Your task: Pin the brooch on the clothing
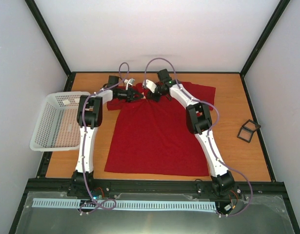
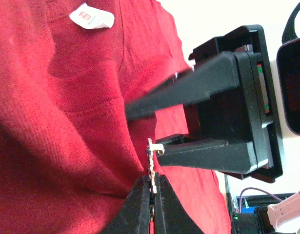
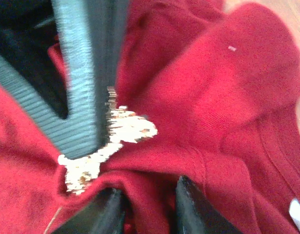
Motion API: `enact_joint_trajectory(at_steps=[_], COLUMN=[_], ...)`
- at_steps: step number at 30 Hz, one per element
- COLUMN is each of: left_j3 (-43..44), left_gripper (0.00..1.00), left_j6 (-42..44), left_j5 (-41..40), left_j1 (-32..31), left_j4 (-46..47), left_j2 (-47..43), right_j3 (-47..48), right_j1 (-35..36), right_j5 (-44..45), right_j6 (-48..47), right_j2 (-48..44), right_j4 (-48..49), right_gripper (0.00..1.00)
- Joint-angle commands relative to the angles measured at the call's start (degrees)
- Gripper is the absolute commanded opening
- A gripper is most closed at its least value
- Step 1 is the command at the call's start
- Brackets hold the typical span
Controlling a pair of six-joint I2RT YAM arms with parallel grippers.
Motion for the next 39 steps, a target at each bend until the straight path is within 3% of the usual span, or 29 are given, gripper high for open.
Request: enact_joint_trajectory(at_steps=[1,9,12,16,29,36,39], left_j3=[0.2,-0.9,-0.8,-0.5,-1.7,-1.5,-1.8], left_gripper=[0.01,0.01,0.02,0.04,0.01,0.01,0.01], left_j6=[2.4,8.0,8.3,8.4,4.2,3.5,4.0], left_j5=[1.2,-1.7,-0.4,0.8,7.2,7.1,6.5], left_j1=[-0.9,-0.8,-0.7,-0.5,-0.5,-0.3,-0.2], left_j4=[0.2,2.4,2.8,2.8,3.3,4.5,4.2], left_j2=[-1.8,-2.5,-2.6,-3.0,-3.8,-4.1,-4.1], right_j3=[-1.0,-12.7,-17.8,-19.3,-15.8,-22.9,-28.0], right_j1=[-0.6,-2.3,-2.5,-2.6,-1.0,-0.9,-0.9], right_j5=[2.1,0.3,-1.8,-2.4,-1.4,3.0,4.0], right_j6=[0.8,-1.6,-4.2,-4.6,-2.4,-1.9,-7.3], right_j2=[-2.7,-12.7,-13.7,-13.4,-9.6,-13.3,-16.1], right_j4=[2.7,2.6,3.8,5.2,6.5,12.7,17.2], right_gripper=[0.36,0.51,0.61,0.67,0.7,0.71,0.71])
